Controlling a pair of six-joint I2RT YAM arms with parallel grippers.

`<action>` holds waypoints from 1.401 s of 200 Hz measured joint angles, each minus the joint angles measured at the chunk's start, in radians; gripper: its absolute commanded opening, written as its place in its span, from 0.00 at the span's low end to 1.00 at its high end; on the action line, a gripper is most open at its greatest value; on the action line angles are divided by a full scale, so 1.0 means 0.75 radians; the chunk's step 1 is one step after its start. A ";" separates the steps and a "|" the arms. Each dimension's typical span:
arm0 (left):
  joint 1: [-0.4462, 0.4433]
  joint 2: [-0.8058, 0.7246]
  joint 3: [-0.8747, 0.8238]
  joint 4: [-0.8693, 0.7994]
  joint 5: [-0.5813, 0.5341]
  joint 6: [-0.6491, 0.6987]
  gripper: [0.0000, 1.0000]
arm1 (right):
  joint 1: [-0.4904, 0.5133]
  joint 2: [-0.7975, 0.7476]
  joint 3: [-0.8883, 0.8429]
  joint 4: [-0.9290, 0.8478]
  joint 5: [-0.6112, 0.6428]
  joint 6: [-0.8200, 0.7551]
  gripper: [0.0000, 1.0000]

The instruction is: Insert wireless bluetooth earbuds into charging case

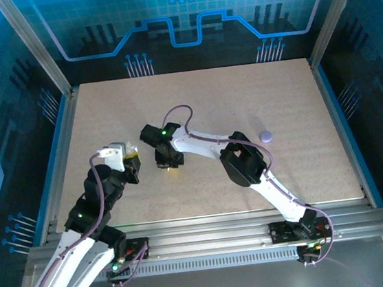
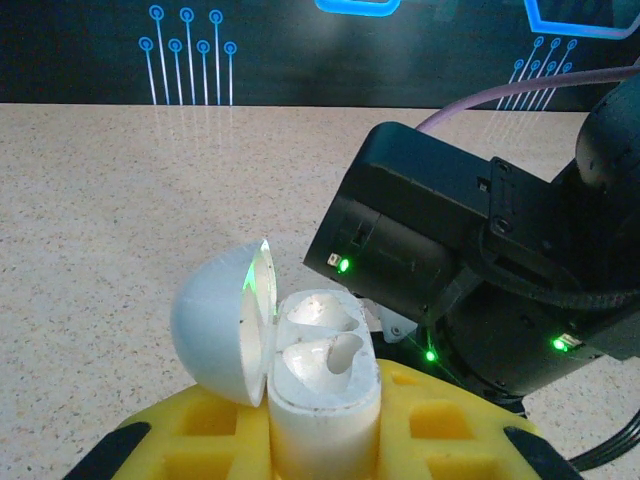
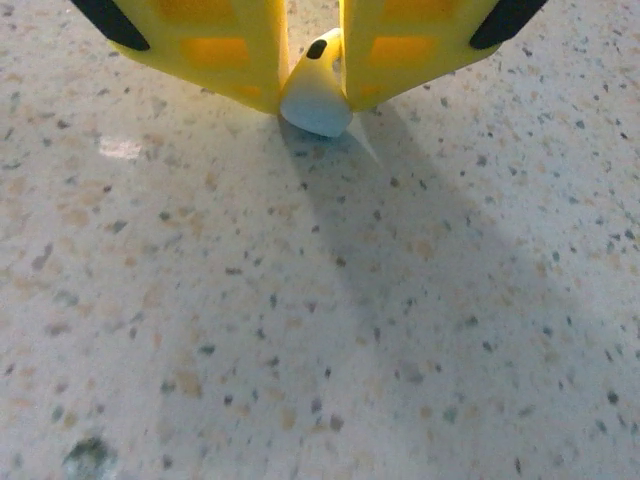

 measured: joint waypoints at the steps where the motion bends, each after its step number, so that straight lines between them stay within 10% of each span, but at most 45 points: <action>1: 0.000 0.001 0.000 0.000 0.001 0.000 0.21 | -0.002 0.000 0.000 0.001 0.000 0.000 0.17; 280: -0.173 0.484 -0.284 0.616 0.167 -0.037 0.15 | -0.007 -0.704 -0.566 0.185 0.146 -0.024 0.18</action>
